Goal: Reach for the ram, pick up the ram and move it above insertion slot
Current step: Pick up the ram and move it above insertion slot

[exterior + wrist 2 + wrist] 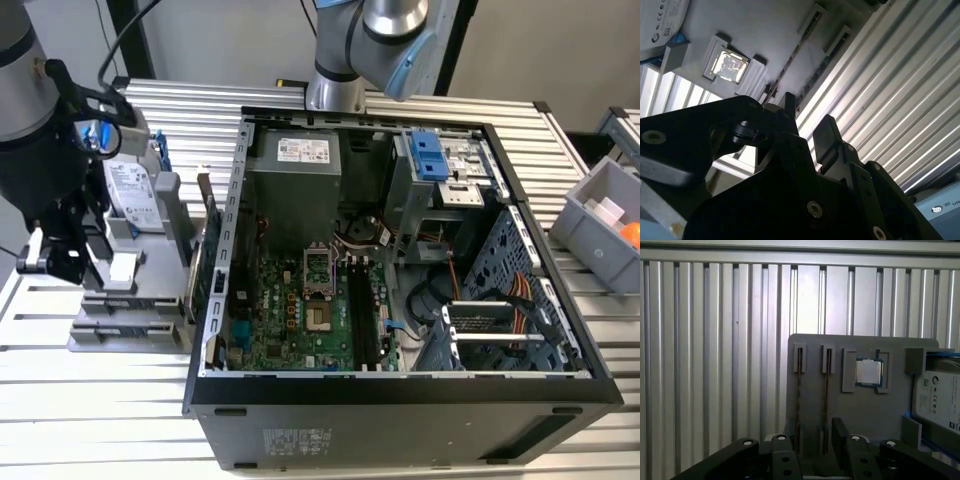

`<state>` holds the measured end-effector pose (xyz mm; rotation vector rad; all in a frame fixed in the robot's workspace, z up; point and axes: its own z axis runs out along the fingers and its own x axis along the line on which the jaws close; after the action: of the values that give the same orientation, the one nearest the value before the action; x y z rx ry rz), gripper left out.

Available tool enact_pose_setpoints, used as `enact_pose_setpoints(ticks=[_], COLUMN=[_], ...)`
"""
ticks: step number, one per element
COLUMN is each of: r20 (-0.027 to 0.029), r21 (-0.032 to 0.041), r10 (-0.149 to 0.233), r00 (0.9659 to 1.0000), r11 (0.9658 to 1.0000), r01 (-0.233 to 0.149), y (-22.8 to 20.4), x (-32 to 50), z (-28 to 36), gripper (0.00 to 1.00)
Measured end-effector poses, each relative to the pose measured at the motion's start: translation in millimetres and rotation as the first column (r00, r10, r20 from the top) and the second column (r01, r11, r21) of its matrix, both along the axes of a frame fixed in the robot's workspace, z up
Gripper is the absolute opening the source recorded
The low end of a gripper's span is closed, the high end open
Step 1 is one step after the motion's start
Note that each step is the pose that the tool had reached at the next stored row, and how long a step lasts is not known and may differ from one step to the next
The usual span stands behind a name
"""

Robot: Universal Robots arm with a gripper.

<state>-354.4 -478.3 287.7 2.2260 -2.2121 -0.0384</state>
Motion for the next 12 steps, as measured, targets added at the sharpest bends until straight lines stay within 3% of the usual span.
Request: enact_pose_setpoints(ticks=[12], r20=[0.0000], r21=[0.0001], r10=[0.000], r00=[1.0000], r11=[1.0000], r01=[0.000], y=[-3.7], x=[0.1], z=[-11.4], gripper=[1.00])
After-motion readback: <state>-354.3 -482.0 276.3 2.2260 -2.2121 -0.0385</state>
